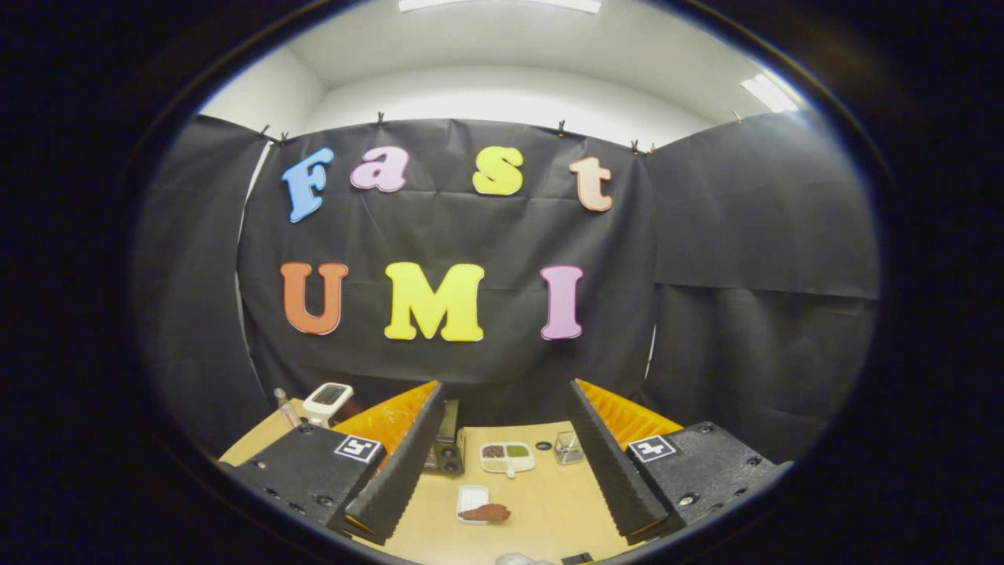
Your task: Open the toaster oven, put the food inside, and close the toaster oven door.
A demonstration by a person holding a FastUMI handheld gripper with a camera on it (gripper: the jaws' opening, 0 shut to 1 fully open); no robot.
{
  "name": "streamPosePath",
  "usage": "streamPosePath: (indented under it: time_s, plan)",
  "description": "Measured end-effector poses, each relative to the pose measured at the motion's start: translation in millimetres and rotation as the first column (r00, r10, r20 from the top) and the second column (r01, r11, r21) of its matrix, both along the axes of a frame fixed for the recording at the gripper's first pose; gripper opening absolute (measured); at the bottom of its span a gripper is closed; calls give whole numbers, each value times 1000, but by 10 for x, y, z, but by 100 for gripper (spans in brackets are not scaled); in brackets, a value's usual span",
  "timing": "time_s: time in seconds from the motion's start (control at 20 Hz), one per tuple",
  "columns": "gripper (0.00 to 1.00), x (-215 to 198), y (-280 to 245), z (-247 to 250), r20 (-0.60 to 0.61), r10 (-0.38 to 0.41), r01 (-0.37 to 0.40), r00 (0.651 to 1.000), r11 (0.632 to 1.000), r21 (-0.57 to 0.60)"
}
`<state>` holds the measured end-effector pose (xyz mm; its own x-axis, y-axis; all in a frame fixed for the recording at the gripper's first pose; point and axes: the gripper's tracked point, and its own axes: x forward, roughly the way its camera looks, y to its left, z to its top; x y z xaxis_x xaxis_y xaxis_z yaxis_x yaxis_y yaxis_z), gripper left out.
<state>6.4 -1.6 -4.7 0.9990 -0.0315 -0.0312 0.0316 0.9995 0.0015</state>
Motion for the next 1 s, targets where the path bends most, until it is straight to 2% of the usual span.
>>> streamPosePath:
  time_s: [0.25,0.45,0.75,1.0]
  plan:
    - [99,17,-4,-7,-6,-33,33,999,999,6]
    - [99,52,55,-24,-5,-27,27,1000,1000,-7]
    - [99,451,599,-240,-11,-23,22,1000,1000,-19]
    - [99,941,1268,-539,8,29,-29,1000,999,-37]
